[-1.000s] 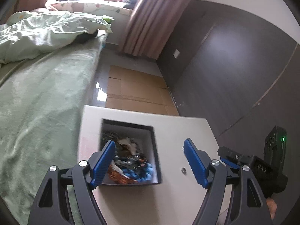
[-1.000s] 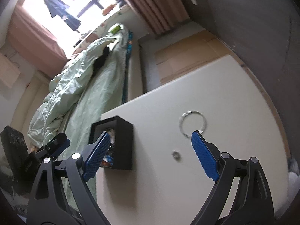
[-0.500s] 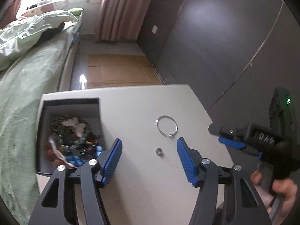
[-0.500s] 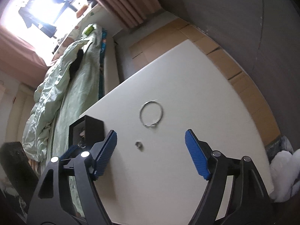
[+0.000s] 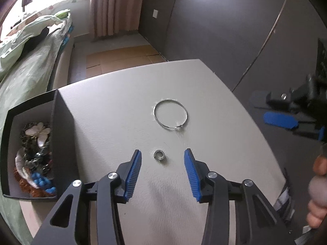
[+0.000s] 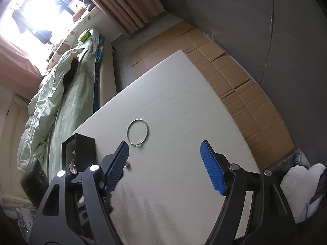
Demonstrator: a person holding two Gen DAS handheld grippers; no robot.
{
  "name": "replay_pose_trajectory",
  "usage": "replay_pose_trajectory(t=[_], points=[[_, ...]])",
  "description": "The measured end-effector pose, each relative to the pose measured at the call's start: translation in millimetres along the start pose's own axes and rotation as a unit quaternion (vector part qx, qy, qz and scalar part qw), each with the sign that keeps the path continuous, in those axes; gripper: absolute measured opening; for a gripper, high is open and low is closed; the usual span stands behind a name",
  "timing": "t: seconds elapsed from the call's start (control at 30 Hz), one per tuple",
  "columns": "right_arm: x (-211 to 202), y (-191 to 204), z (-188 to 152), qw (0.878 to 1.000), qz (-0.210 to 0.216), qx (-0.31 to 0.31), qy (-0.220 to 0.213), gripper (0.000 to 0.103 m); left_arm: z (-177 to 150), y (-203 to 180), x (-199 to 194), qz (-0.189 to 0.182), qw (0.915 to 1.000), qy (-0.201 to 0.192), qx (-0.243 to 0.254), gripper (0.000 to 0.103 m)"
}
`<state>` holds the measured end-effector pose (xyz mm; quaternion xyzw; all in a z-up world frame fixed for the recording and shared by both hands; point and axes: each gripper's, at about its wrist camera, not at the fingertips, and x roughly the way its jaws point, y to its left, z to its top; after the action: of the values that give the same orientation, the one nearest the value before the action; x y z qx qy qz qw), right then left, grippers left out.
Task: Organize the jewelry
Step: 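Move the left tool over the small metal ring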
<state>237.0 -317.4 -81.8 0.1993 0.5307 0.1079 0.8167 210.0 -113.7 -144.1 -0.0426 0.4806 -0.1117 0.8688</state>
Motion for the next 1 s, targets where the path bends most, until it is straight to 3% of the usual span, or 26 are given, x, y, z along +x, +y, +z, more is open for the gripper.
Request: replay_pose_trajectory(t=[0.37,0.5,0.57,1.0], points=[[7,3,7,1.000,-0.019,-0.009,-0.001,0.073,-3,-15,24,0.043,0.9984,0.009,0.037,0.031],[9,11,6,1.000,-0.021,-0.020,-0.003,0.073,-4,-9,23,0.052,0.9982,0.005,0.027,0.011],[11,16,5,0.999,-0.021,-0.027,-0.004,0.073,-3,-1,20,0.035,0.9993,0.007,0.010,0.011],[30,41,2,0.997,-0.032,-0.075,-0.006,0.073,11,31,-30,0.016,0.9987,-0.037,-0.030,0.011]])
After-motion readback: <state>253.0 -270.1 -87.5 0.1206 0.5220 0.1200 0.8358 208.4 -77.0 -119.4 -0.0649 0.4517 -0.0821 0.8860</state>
